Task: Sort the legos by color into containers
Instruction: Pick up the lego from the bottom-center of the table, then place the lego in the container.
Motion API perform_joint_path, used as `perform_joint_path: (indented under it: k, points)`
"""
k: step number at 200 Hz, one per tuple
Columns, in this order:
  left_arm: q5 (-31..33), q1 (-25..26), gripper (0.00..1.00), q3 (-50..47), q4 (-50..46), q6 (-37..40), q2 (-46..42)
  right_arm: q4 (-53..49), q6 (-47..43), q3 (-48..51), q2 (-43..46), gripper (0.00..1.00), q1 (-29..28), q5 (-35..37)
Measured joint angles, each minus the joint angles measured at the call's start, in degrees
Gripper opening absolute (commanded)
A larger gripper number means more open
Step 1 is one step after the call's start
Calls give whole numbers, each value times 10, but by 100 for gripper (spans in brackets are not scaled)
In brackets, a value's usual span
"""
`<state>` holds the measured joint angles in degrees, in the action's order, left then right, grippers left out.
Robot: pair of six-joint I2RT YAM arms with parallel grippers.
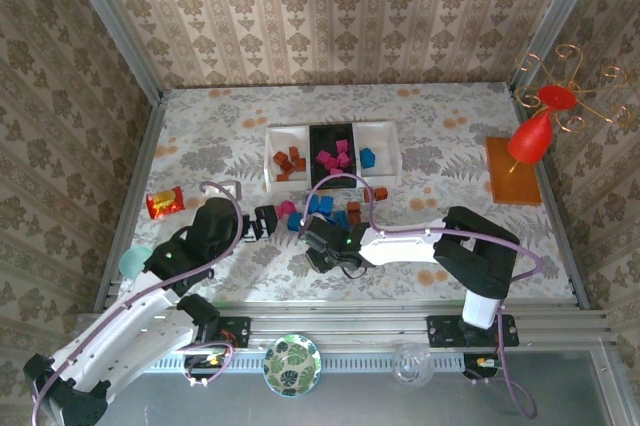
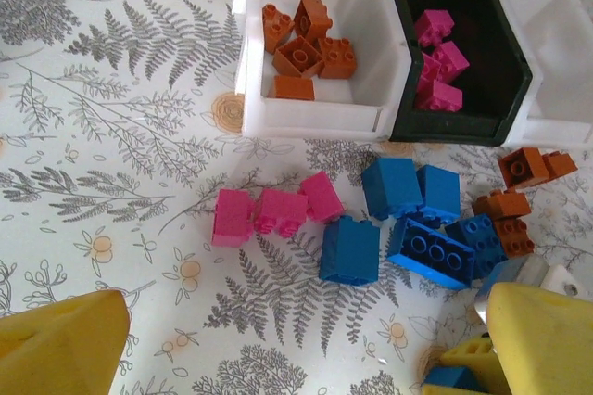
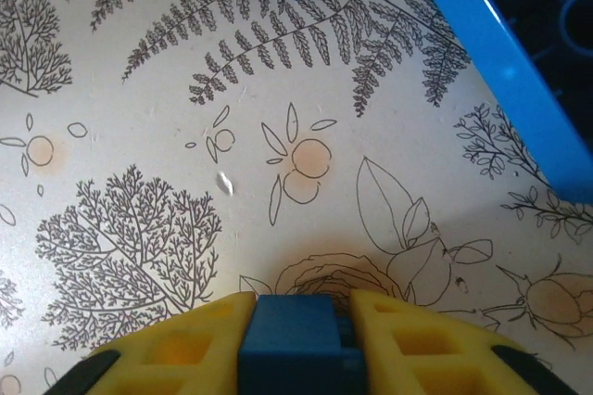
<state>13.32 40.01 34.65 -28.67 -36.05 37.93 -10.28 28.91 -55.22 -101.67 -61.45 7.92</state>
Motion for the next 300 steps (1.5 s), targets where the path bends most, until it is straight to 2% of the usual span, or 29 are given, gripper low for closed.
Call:
perform_joint_path:
  k: [47,67,87,124,164,179,201,213,254,275,300]
  points:
    - [-18,-11,100,-10,24,0,0,-14,-10,25,94,24,24,8]
    - [-28,-11,100,-21,31,-2,4,-14,-20,23,153,23,81,10]
    - [-38,-11,100,-27,35,-4,14,-12,-27,5,181,23,163,20]
    - [-50,-12,100,-31,43,-5,17,-22,-37,-70,136,23,281,60]
    - [-59,-12,100,-32,47,-17,17,-62,-52,-176,20,25,330,131]
    - [-62,-12,100,-32,47,-19,17,-80,-55,-213,-22,34,341,149]
    - [-66,-12,100,-32,47,-19,17,-100,-66,-251,-66,56,352,161]
    - [-68,-12,100,-32,47,-19,17,-109,-69,-262,-75,64,353,162]
    - [-75,-12,100,-32,47,-19,18,-107,-73,-261,-50,70,345,157]
    - [-76,-12,100,-32,47,-19,20,-93,-74,-216,7,72,325,146]
    - [-75,-12,100,-32,49,-19,30,-56,-75,-132,98,73,265,121]
